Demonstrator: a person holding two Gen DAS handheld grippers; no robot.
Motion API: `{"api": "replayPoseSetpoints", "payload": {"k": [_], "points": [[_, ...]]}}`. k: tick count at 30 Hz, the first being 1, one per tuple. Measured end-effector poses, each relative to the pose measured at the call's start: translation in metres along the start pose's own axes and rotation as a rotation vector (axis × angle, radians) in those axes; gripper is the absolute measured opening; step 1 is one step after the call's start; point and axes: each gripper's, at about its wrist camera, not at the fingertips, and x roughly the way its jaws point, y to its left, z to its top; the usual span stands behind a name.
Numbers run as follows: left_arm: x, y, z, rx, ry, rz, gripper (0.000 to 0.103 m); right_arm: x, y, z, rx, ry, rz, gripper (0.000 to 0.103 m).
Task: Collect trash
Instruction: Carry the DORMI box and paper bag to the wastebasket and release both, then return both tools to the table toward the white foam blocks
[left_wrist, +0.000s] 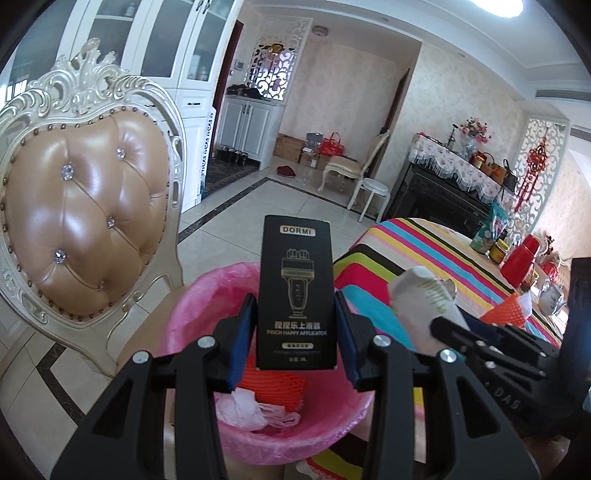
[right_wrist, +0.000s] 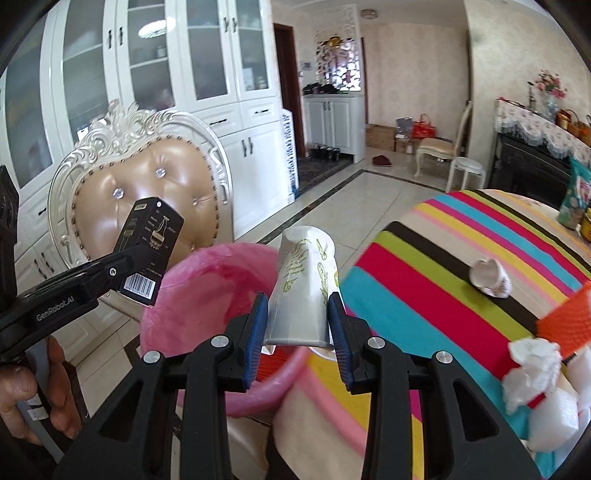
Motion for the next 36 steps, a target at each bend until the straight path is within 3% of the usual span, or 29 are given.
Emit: {"api": "replayPoseSetpoints", "payload": {"k": [10,11,13,18,25,36], "points": [[0.004,0.018,0.003,-0.015,0.010,0.020,0.042,0.032,0.023,0.007,-0.046,0.028,0.049,0.036],[0.006,0.019,0.003,-0.019,0.014,0.020,0.042,0.033,0.023,0.007,-0.047,0.030,0.054,0.039],[0.008,0.021,0.003,-0.032,0.016,0.013,0.057,0.036,0.024,0.008,-0.047,0.025,0.061,0.064],[0.006,0.024,0.002,-0.056,0.007,0.018,0.067,0.039,0.023,0.007,-0.068,0.023,0.029,0.066],[0.006,0.009,-0.002,-0.025,0.007,0.012,0.066,0.014,-0.007,-0.005,-0.020,-0.011,-0.029,0.074],[0.023,-0.056,-0.017,0.033,0.032,-0.126,0.067,-0.054,-0.099,-0.052,0.106,-0.037,-0.196,0.077]]}}
